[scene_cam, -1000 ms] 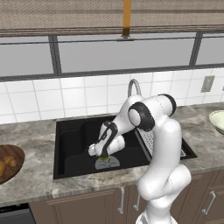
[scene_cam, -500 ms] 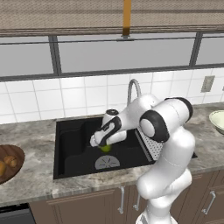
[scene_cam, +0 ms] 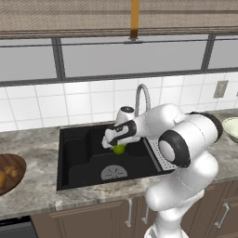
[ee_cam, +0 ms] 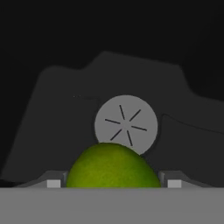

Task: Pick the potatos from the cabinet and place them in one bowl. Pick the lime from the sink and place it in the other bowl.

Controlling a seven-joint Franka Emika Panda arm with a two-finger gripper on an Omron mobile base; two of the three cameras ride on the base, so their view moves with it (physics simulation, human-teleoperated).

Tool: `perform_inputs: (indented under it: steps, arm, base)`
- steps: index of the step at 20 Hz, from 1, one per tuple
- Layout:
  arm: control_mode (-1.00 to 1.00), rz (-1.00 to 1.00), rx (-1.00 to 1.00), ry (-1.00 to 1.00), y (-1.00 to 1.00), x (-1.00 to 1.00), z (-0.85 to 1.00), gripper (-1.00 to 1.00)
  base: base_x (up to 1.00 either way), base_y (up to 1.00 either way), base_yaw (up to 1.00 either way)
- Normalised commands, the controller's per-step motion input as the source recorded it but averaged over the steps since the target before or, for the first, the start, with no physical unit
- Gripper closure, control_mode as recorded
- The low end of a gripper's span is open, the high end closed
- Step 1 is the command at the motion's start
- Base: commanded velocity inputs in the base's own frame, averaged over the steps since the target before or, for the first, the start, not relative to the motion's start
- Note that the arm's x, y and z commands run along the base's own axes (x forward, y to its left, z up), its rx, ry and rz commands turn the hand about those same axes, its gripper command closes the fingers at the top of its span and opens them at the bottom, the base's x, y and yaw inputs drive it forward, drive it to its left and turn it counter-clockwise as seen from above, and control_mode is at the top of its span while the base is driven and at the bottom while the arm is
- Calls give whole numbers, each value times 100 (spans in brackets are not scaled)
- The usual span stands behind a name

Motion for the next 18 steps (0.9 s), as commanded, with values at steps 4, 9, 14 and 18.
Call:
perform_inputs:
  steps: [4, 9, 14, 18]
  arm:
    - [-100, 0, 0, 0, -19, -32, 48, 100]
    - [-100, -1, 0, 0, -9, -40, 48, 100]
    - [-100, 0, -1, 0, -19, -53, 41, 100]
    - [-100, 0, 0, 0, -42, -36, 40, 100]
  base:
    - [0, 0, 0]
    - [0, 0, 0]
    - [0, 0, 0]
    - [0, 0, 0]
